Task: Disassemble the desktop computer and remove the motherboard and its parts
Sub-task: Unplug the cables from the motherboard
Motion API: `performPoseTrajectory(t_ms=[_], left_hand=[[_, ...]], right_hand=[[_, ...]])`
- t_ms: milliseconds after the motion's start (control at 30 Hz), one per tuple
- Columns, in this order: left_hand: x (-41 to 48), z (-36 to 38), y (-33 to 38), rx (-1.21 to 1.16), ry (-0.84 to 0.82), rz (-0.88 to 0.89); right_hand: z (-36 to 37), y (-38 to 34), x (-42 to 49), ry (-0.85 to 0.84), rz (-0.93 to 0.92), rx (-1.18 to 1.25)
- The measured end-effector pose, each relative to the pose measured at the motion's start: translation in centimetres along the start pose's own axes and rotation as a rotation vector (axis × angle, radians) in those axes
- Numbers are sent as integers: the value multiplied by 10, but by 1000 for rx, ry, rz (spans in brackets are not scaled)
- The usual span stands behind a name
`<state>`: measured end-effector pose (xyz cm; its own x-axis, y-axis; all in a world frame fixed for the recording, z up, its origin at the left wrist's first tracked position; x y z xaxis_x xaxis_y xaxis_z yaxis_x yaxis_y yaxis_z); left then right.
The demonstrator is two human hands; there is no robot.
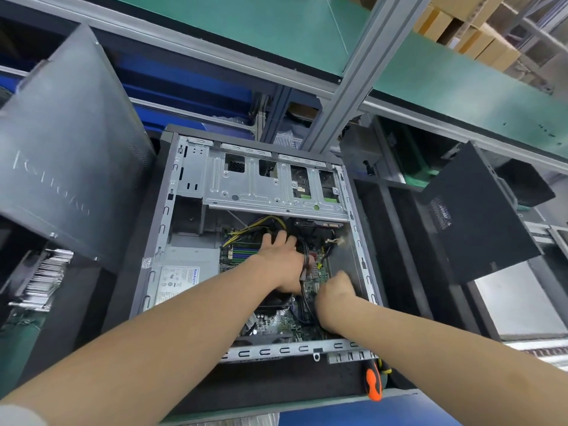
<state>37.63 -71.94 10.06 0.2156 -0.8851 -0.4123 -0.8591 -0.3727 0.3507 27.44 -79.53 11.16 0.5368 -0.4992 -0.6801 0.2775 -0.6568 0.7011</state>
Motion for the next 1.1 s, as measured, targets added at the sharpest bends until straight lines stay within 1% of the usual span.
performPoseTrajectory(t_ms=[133,233,400,533,667,867,1000,1033,1100], left_hand=[[-1,-1,2,72,-50,26],[-1,-2,6,140,-65,5],[1,-1,9,184,-91,-33],[0,-2,10,206,-84,-66],[-1,-1,12,225,-86,-81],[-3,-2,12,221,-61,-82],[-3,-1,11,212,-61,-81],[-4,-1,11,204,-61,-80],[-4,-2,10,192,-60,-72]], right_hand=[[-1,-1,2,-22,-34,-27],[1,-1,6,-12,-67,4],[7,1,7,-10,-95,39],[4,4,9,-37,-105,57],[7,5,6,-43,-137,8],[-1,8,6,-59,-110,59],[1,13,-3,-160,-214,-41],[-1,16,-5,-164,-208,-21],[-2,20,-7,-105,-133,107]])
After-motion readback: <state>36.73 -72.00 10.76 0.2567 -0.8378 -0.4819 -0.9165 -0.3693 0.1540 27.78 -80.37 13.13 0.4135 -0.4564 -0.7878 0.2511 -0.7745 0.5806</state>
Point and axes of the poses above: each hand's wrist, its own x-axis towards the middle knuckle, its own z-axis out of the palm, y = z × x, the point moved 1 cm from there along x, towards the middle knuckle, and after that the axes turned 10 degrees about z, right-handed, at the moved point
